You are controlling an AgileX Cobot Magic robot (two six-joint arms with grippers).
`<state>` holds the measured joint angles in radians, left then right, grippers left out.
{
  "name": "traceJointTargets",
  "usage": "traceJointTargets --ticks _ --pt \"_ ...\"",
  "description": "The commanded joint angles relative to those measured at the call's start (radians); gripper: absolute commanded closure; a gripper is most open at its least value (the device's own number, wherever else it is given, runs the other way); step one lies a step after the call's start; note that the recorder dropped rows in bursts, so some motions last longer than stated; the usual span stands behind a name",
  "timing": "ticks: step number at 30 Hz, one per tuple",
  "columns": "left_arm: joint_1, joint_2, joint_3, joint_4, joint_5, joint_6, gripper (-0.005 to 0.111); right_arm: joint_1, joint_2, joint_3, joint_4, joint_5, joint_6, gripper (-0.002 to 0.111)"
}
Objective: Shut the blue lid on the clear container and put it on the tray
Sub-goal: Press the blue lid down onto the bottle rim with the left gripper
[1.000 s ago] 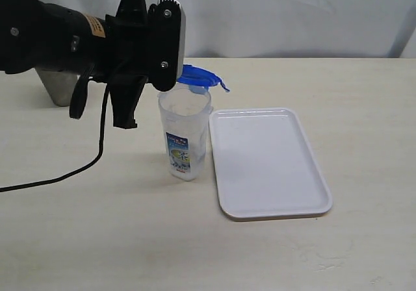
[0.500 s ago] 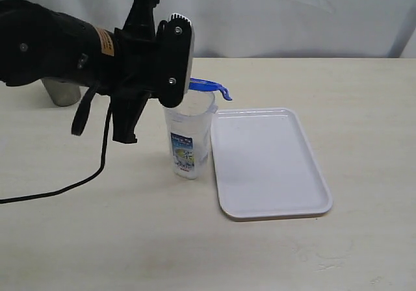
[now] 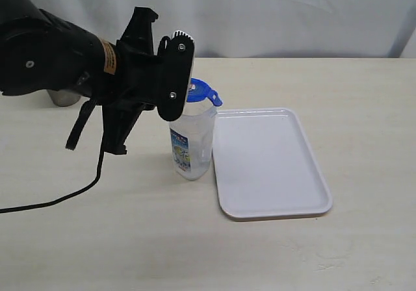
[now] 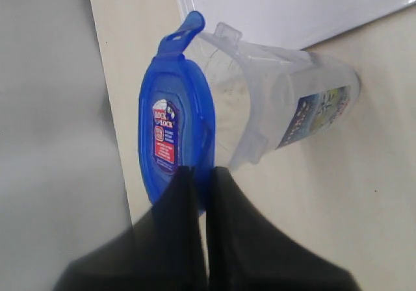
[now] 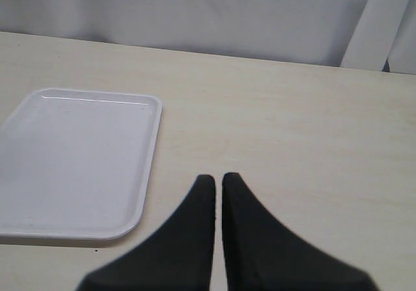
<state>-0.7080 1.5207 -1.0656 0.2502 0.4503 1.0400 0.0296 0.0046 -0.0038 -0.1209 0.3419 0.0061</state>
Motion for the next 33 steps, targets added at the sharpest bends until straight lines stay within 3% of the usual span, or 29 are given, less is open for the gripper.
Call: traceJointTargets --ticks 1,23,33 --pt "-0.003 -0.009 -0.005 -0.053 -0.024 -0.025 0.107 -0.004 -0.005 0.004 0.006 0.001 0.001 0.104" --pt "-0.003 -0.009 -0.005 -0.188 0.037 -0.025 0.107 -0.004 -0.005 0.004 0.006 0.001 0.001 0.104" --pt "-0.003 0.020 -0.005 -0.250 -0.011 -0.021 0.107 -0.004 -0.005 0.004 0.006 0.001 0.001 0.104"
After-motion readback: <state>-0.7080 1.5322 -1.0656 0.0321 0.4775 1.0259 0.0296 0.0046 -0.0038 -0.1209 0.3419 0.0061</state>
